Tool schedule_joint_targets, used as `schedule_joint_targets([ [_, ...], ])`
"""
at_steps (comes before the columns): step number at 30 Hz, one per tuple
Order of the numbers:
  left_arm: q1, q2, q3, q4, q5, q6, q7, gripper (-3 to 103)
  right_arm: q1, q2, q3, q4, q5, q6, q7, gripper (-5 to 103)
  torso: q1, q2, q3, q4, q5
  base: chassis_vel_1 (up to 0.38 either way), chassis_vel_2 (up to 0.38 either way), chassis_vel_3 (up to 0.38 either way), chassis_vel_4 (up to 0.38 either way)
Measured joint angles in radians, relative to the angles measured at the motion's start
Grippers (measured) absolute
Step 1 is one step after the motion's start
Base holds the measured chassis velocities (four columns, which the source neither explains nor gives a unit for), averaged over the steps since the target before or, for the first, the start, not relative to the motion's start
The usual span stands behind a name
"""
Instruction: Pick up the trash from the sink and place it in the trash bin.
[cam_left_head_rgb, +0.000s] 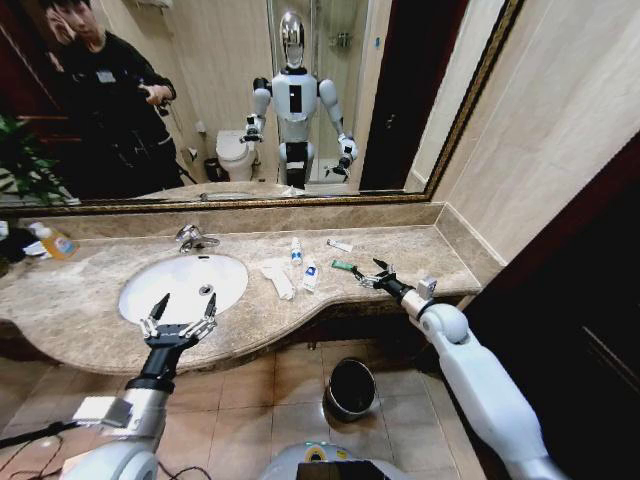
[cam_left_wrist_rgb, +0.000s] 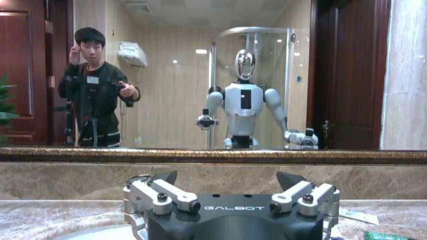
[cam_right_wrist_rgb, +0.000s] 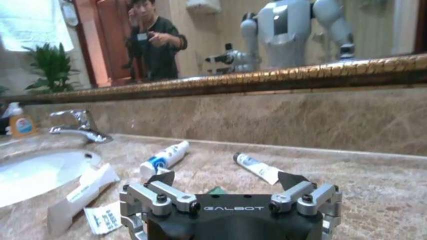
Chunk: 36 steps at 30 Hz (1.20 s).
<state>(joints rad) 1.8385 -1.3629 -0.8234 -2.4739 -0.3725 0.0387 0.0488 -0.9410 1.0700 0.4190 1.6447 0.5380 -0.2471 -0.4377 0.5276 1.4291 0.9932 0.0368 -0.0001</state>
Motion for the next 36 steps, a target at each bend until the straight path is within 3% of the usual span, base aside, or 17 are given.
schedule_joint_targets([
  [1, 0.0, 0.0, 0.0, 0.0, 0.0, 0.0, 0.0, 100, 0.031, -0.006, -0.004, -0.044, -0.001, 0.0, -0.064, 100, 0.0, 0.0, 0.0, 0.0, 0.0002, 0.0, 0.0, 0.0, 0.0],
  [6, 0.0, 0.0, 0.0, 0.0, 0.0, 0.0, 0.0, 100, 0.119, -0.001, -0.029, -0.149, -0.037, 0.033, -0.179, 100, 0.0, 0.0, 0.0, 0.0, 0.0001, 0.0, 0.0, 0.0, 0.0],
  [17, 0.0, 0.0, 0.0, 0.0, 0.0, 0.0, 0.0, 100, 0.284, 0.028, -0.12, -0.331, -0.12, 0.102, -0.25, 100, 0.0, 0.0, 0.0, 0.0002, 0.0, 0.0, 0.0, 0.0, 0.0],
  [23, 0.0, 0.0, 0.0, 0.0, 0.0, 0.0, 0.0, 100, 0.335, 0.019, -0.156, -0.376, -0.183, 0.088, -0.323, 100, 0.0, 0.0, 0.0, -0.0001, -0.0001, 0.0, 0.0, 0.0, 0.0],
  [33, 0.0, 0.0, 0.0, 0.0, 0.0, 0.0, 0.0, 100, 0.362, 0.02, -0.185, -0.425, -0.215, 0.052, -0.326, 101, 0.0, 0.0, 0.0, 0.0001, 0.0002, 0.0, 0.0, 0.0, 0.0],
  [36, 0.0, 0.0, 0.0, 0.0, 0.0, 0.0, 0.0, 100, 0.356, 0.013, -0.184, -0.426, -0.216, 0.051, -0.325, 95, 0.0, 0.0, 0.0, 0.0, 0.0, 0.0, 0.0, 0.0, 0.0],
])
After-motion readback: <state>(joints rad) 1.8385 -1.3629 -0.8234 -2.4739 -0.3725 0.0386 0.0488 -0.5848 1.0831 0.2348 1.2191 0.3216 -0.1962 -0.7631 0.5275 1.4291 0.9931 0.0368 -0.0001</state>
